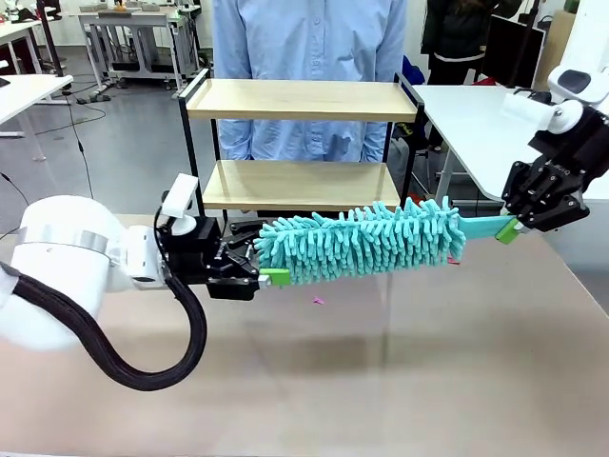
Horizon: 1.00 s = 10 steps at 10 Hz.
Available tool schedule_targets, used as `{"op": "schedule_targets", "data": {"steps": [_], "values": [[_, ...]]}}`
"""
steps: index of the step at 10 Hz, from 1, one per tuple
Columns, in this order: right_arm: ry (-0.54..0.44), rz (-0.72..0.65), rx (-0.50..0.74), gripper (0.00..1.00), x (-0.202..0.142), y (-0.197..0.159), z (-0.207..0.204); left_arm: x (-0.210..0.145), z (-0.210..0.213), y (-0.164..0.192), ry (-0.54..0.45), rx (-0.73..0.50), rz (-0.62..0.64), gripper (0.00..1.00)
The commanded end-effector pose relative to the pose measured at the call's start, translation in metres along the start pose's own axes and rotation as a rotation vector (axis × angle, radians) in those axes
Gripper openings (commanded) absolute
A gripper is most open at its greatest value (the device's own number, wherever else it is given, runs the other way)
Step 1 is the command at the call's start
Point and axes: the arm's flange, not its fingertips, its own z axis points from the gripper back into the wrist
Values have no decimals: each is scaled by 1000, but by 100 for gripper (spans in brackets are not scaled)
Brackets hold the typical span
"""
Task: Clean the shelf.
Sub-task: Hand the Duster back to the human.
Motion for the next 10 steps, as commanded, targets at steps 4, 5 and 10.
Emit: {"op": "schedule_targets", "data": {"steps": [4,5,10], "values": [[-34,21,2,13,-1,1,2,7,-7,-64,-7,-2,-71,41],[-34,21,2,13,-1,1,2,6,-6,-64,-8,-9,-71,41],[-34,21,2,13,-1,1,2,3,-2,-64,-36,-4,-34,0]]}}
